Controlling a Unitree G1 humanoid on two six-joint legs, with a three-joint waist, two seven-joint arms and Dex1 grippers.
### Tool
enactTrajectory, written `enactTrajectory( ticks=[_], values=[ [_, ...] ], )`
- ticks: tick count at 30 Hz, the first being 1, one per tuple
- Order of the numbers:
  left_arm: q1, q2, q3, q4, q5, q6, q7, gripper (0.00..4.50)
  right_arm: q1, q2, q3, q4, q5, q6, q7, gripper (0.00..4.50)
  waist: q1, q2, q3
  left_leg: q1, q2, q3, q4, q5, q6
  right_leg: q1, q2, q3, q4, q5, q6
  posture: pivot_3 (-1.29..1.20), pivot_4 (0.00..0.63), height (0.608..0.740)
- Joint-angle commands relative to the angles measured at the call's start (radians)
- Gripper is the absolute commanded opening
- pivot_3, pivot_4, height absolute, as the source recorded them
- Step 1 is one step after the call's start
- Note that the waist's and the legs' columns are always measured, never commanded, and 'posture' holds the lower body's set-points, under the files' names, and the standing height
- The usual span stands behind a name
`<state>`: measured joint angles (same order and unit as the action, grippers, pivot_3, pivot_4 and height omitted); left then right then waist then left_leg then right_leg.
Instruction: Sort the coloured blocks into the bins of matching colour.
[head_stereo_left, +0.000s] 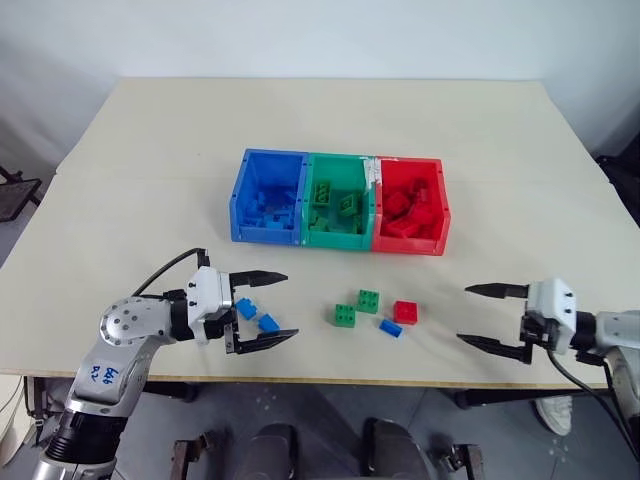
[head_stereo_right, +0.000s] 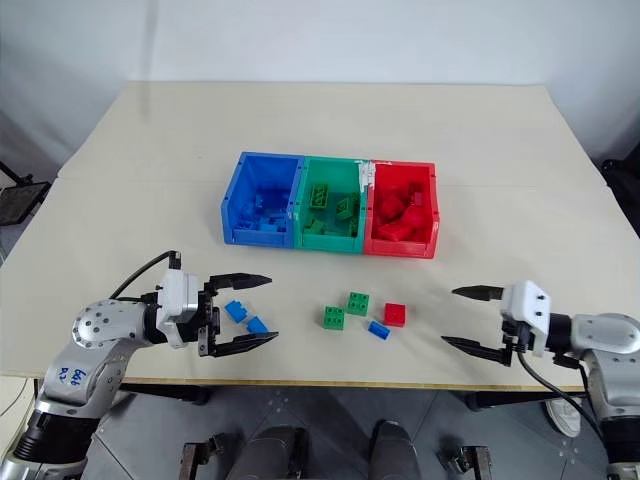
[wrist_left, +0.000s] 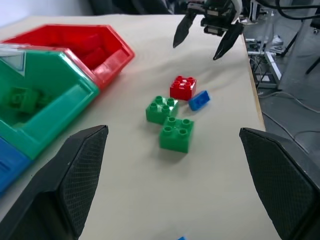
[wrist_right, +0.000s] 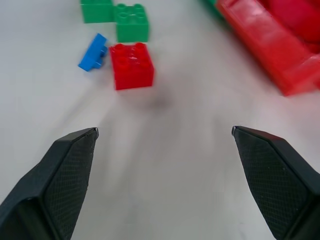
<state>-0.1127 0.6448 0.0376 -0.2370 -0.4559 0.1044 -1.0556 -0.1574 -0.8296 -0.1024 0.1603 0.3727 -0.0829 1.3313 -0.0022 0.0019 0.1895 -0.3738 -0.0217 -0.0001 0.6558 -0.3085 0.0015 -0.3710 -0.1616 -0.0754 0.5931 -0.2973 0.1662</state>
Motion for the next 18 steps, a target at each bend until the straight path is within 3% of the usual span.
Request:
enactTrajectory(
  ticks=[1,8,11,18],
  values=[
    [0.044,0.024,0.060,-0.033,-0.021,0.007,0.011,4.48,-0.071,0.020,0.077,-0.045,-0.047,0.053,-0.021,4.50,0.002,0.000,0.000,0.000,0.000,0.000,0.000,0.000,0.000,0.000,0.000,0.000,0.000,0.000,0.000,0.00,0.150,0.740],
    [0.153,0.035,0.129,-0.113,-0.015,0.001,0.050,4.48,-0.183,0.052,0.160,0.075,-0.118,0.011,0.001,4.50,0.019,0.000,0.000,-0.002,0.000,-0.002,0.002,-0.002,0.001,0.000,-0.001,0.000,-0.001,0.000,0.000,0.00,0.150,0.740],
    [0.183,0.030,0.147,-0.142,-0.021,0.008,0.069,4.50,-0.209,0.074,0.175,0.097,-0.115,0.011,0.012,3.90,0.022,0.000,0.000,-0.002,0.000,-0.002,0.003,-0.003,0.001,0.000,-0.001,0.000,-0.001,0.000,0.000,0.00,0.150,0.740],
    [0.199,0.026,0.160,-0.171,-0.037,0.022,0.097,4.50,-0.222,0.101,0.177,0.124,-0.114,0.004,0.019,1.57,0.022,0.000,0.000,-0.002,0.000,-0.001,0.003,-0.003,0.001,0.000,0.000,0.000,-0.001,0.000,0.000,0.00,0.150,0.740]
  ],
)
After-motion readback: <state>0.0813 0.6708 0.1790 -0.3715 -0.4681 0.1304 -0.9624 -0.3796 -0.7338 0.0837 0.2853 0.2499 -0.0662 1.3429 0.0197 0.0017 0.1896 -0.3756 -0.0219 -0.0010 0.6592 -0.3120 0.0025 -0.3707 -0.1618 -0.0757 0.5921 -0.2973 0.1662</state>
